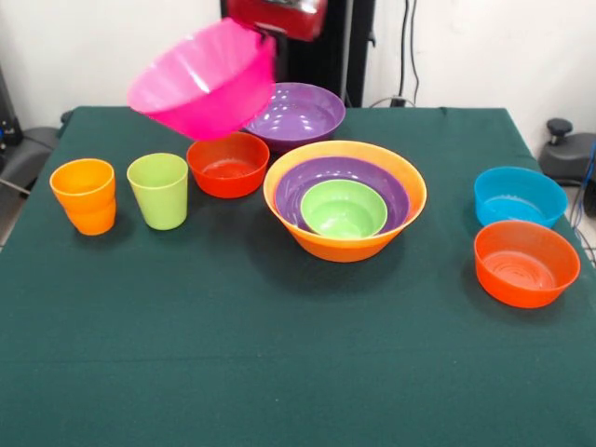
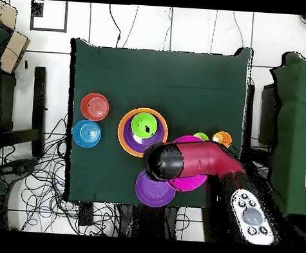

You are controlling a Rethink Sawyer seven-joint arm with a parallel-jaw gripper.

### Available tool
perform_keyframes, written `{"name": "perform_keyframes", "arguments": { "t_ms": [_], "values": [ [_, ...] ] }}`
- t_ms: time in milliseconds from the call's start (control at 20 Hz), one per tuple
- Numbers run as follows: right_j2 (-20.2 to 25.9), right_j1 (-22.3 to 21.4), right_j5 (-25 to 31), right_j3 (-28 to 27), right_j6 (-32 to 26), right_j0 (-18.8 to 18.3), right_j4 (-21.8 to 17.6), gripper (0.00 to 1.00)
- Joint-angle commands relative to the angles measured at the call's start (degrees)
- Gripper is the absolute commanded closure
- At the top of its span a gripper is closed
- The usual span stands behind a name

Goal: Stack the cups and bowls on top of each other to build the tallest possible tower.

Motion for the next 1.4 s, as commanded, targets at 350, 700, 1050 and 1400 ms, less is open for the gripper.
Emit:
{"name": "perform_keyframes", "arguments": {
  "t_ms": [350,700,1050,1400],
  "values": [
    [-7.60,12.32,3.67,-18.80,15.10,13.14,2.82,1.00],
    [-10.43,13.91,9.73,-25.37,16.25,18.06,7.38,1.00],
    [-12.59,15.79,12.16,-29.12,16.82,21.40,11.20,1.00],
    [-14.97,16.95,14.26,-32.38,17.58,24.31,13.55,1.00]
  ]
}}
